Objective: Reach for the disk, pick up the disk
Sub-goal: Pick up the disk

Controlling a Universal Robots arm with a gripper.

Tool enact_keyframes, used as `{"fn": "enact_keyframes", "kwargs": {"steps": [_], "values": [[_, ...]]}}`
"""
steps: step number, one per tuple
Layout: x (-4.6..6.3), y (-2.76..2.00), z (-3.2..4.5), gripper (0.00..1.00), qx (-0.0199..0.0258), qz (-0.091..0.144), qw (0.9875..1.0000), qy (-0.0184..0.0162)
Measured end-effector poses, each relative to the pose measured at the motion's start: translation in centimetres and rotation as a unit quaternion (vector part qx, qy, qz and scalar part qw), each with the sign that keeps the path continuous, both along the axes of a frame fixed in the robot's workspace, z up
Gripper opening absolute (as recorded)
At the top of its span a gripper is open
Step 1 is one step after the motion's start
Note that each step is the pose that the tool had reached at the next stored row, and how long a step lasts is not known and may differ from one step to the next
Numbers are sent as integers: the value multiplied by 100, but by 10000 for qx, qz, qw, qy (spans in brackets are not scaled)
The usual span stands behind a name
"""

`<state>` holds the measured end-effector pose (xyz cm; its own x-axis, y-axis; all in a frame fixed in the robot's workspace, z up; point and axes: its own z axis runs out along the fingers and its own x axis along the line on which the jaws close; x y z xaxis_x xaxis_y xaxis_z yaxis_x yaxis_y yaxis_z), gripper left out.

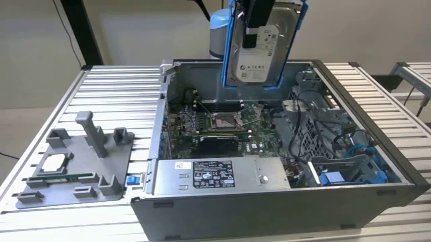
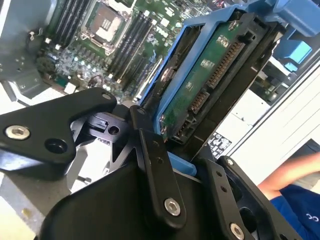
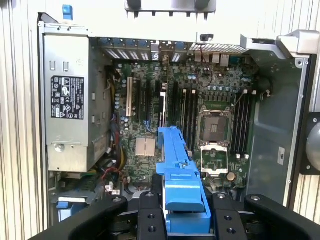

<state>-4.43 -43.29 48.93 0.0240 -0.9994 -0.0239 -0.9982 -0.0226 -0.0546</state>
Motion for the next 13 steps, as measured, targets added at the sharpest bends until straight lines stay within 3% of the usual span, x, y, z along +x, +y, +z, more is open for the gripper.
{"fn": "enact_keyframes", "kwargs": {"steps": [7,10,13], "values": [[-1,-16,-3,0,4,0,10000,-5],[-6,-34,-8,0,7,0,10000,-71],[-7,-90,-9,0,7,0,10000,-82]]}}
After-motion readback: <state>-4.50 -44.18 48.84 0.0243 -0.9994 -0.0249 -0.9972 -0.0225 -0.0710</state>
